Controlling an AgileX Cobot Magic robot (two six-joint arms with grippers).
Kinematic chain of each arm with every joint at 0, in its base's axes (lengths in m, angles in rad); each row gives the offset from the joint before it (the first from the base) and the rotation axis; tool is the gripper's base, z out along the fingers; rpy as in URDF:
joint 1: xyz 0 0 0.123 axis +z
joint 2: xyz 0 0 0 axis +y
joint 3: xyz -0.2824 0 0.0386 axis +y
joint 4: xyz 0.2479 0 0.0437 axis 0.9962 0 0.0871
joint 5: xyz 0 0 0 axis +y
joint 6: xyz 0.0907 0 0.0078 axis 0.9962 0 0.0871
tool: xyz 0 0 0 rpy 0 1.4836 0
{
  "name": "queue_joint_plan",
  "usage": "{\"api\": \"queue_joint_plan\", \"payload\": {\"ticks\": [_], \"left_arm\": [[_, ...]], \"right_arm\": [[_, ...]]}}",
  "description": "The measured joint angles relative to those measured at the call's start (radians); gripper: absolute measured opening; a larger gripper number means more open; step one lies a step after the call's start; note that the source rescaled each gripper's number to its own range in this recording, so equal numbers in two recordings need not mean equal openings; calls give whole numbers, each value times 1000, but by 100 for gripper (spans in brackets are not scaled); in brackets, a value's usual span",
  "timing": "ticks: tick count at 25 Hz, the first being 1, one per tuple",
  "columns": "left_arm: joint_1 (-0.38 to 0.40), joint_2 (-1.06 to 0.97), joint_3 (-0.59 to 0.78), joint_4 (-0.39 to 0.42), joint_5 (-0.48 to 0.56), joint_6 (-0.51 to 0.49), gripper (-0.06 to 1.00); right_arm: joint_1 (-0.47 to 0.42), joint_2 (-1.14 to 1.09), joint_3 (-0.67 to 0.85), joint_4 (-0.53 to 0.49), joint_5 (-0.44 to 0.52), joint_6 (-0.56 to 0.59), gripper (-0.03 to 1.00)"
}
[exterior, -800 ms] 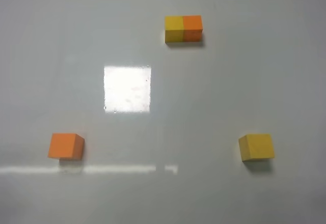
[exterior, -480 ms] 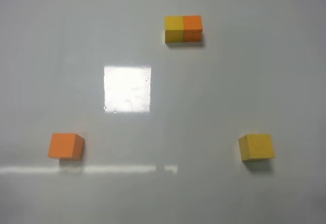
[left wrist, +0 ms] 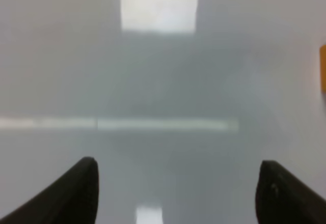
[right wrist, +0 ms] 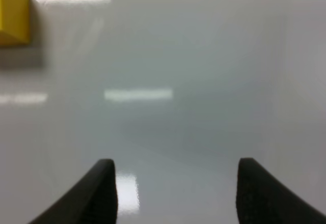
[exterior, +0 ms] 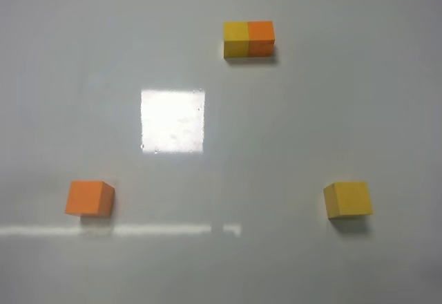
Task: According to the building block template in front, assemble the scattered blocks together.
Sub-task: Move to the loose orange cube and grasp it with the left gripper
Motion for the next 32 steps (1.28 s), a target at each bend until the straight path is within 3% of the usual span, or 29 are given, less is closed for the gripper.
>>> {"api": "queue_joint_plan", "payload": {"ticks": [3, 6, 9, 13, 16, 21, 25, 32], "left_arm": [[0, 126, -133, -106, 17, 228, 70], [0, 251, -209, -199, 92, 533, 70], [0, 359, -248, -226, 157, 712, 70], [0, 484, -260, -235, 178, 873, 70], [-36, 573, -276, -241, 177, 932, 70], [-189, 698, -376, -173, 169, 961, 70], [-353, 773, -444, -24, 168, 947, 70], [-690, 886, -450, 253, 176, 820, 70]], "right_arm": [[0, 0, 0, 0, 0, 0, 27], [0, 0, 0, 0, 0, 0, 27], [0, 0, 0, 0, 0, 0, 27], [0, 0, 0, 0, 0, 0, 27], [0, 0, 0, 0, 0, 0, 27], [0, 0, 0, 0, 0, 0, 27], [0, 0, 0, 0, 0, 0, 27], [0, 0, 0, 0, 0, 0, 27]]}}
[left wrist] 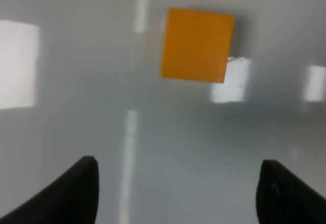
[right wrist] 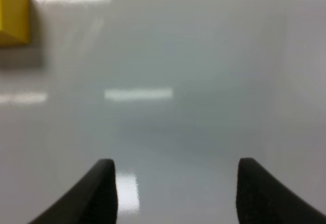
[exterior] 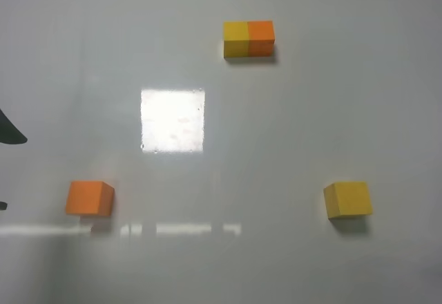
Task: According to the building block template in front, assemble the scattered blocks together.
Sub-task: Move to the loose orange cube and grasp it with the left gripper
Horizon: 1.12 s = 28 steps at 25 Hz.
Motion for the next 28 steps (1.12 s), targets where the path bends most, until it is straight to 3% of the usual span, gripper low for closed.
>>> {"api": "queue_joint_plan", "payload": {"ticks": [5, 9, 15, 28], "left_arm": [[-213, 36, 40, 220, 1, -147, 70], [-294, 68, 70, 272, 3, -243, 70], [-303, 110, 85, 333, 3, -312, 85], [-284, 205, 116, 367, -31, -373, 86]], "right_arm": [[0, 0, 0, 0, 0, 0, 27], [0, 0, 0, 0, 0, 0, 27], [0, 0, 0, 0, 0, 0, 27], [0, 0, 0, 0, 0, 0, 27]]}}
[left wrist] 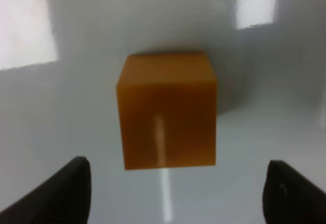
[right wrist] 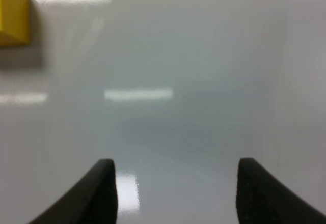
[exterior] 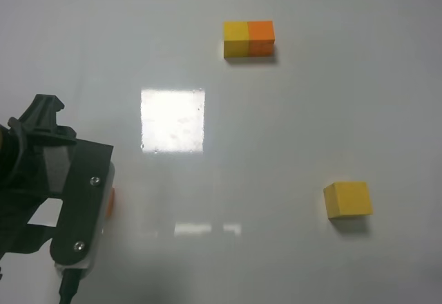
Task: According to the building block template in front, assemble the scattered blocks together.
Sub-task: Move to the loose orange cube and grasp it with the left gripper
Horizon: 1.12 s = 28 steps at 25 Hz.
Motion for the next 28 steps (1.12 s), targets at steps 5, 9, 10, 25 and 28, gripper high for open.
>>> {"api": "queue_joint_plan", "payload": {"ticks": [5, 9, 10, 25, 28], "left_arm": [[73, 24, 6, -24, -51, 3, 86], [87, 47, 7, -38, -77, 16, 86], [88, 56, 7, -40, -86, 18, 86], [89, 125, 7, -36, -112, 23, 1], [89, 125, 5, -27, -107, 23, 1]], "right_arm": [[0, 0, 0, 0, 0, 0, 27], [0, 0, 0, 0, 0, 0, 27], [0, 0, 0, 0, 0, 0, 27], [0, 0, 0, 0, 0, 0, 25], [0, 0, 0, 0, 0, 0, 25]]}}
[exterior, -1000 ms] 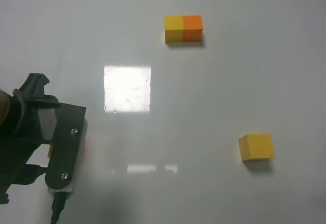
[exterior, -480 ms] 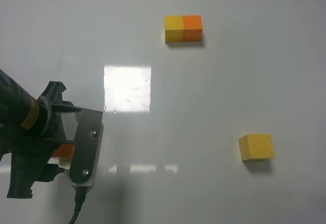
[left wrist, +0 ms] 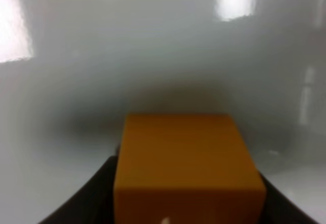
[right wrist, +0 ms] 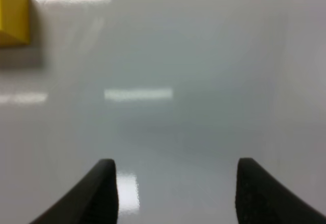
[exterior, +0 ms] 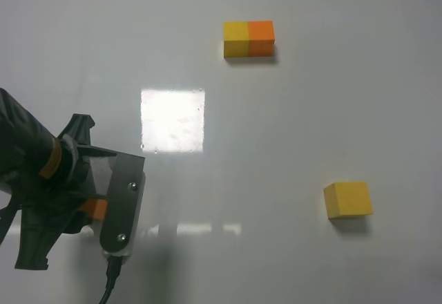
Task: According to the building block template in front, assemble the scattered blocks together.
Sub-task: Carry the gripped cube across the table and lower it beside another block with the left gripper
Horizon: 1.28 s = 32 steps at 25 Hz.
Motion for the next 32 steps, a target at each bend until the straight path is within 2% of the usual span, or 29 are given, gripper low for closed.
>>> {"api": "queue_joint_plan", "payload": {"ticks": [3, 6, 9, 12, 18, 24, 26, 28, 32], "left_arm": [[-1, 2, -51, 0, 51, 0, 1], [-32, 2, -169, 5, 117, 0, 1], [-86, 4, -279, 9, 129, 0, 1], [-100, 35, -379, 16, 141, 0, 1], [-100, 260, -712, 6, 145, 37, 1], [-100, 532, -1084, -65, 142, 67, 1], [-100, 591, -1150, -104, 141, 76, 1], [-100, 636, -1192, -131, 141, 79, 1], [-100, 685, -1210, -139, 144, 80, 1]], "right_arm": [[0, 0, 0, 0, 0, 0, 25], [0, 0, 0, 0, 0, 0, 25], [0, 0, 0, 0, 0, 1, 25], [0, 0, 0, 0, 0, 1, 25], [0, 0, 0, 0, 0, 1, 25], [0, 0, 0, 0, 0, 1, 25], [0, 0, 0, 0, 0, 1, 25], [0, 0, 0, 0, 0, 1, 19], [0, 0, 0, 0, 0, 1, 14]]}}
